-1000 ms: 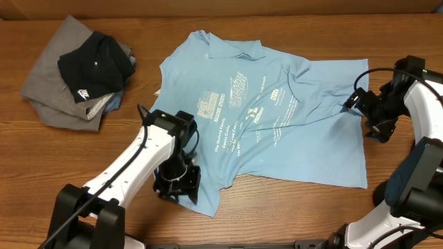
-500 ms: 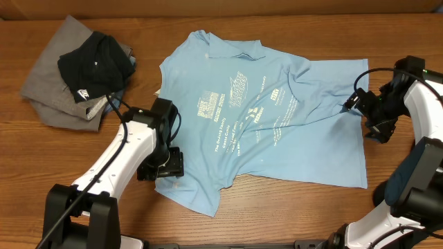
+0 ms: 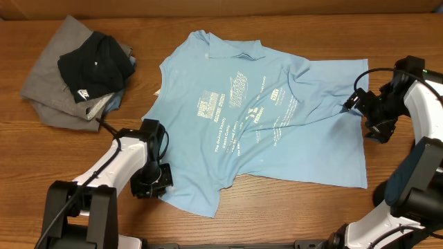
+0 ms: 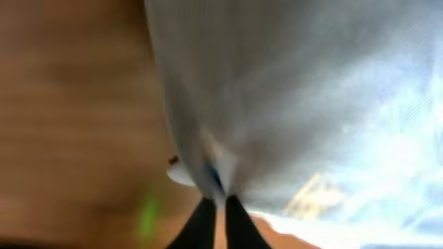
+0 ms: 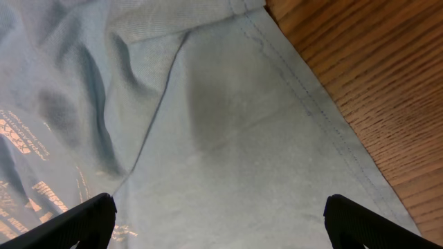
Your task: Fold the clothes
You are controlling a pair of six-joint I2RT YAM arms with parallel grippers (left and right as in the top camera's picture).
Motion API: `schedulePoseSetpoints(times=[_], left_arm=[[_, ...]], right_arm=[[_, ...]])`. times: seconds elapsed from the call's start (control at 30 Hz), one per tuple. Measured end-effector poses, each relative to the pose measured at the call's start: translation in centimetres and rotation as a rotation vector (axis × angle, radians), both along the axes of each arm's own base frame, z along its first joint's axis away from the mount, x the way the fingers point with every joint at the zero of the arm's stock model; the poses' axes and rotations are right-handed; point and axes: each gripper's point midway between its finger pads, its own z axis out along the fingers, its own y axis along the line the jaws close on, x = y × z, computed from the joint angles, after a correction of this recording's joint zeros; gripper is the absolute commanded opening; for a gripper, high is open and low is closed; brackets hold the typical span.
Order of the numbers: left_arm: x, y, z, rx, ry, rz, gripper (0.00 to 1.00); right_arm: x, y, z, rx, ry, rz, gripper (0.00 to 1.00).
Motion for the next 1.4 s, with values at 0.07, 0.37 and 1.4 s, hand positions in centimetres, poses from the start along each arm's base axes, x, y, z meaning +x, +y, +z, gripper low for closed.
schedulePoseSetpoints(times=[0.07, 0.37, 1.4], left_arm=[[-1.5, -0.7, 0.6, -0.049, 0.069, 0.029, 0.04], [-5.7, -2.3, 3.1, -0.184, 0.273, 0.065, 0.31], [14.4, 1.9, 1.2, 0.103, -0.34, -0.06, 0.17]], right_arm=[[0.0, 0.0, 0.0, 0.0, 0.0, 0.0, 1.0], [0.1, 0.0, 0.0, -0.001, -0.002, 0.0, 1.0], [0.1, 0.7, 0.3, 0.039, -0.018, 0.031, 1.0]])
